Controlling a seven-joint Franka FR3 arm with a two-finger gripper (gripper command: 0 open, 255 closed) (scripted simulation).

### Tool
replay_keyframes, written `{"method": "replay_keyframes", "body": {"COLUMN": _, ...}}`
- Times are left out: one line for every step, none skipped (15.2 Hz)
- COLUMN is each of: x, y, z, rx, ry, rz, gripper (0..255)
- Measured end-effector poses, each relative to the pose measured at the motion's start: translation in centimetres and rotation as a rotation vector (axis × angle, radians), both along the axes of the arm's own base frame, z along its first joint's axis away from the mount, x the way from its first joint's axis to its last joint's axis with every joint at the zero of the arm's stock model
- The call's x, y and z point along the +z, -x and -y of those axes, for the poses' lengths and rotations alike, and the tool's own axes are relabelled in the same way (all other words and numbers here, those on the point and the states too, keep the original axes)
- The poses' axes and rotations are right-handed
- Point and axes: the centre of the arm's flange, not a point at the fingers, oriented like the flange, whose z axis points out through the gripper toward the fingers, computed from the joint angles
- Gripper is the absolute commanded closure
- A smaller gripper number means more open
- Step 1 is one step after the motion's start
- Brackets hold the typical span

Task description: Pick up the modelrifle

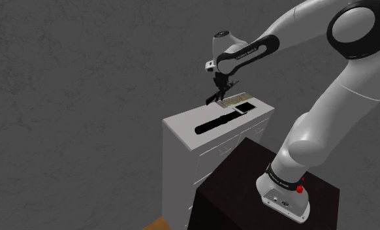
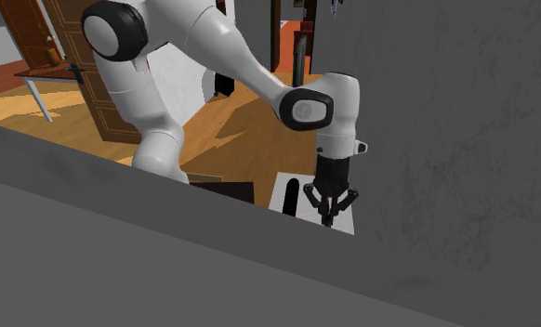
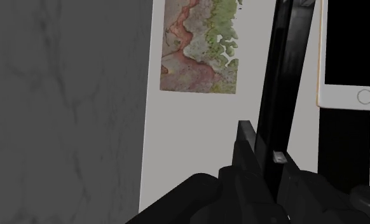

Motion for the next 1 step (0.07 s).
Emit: {"method": "replay_keyframes", "body": {"x": 0.31, "y": 0.03, "z": 0.02, "rx": 0.0, "ry": 0.0, "rz": 0.0, "gripper": 255}}
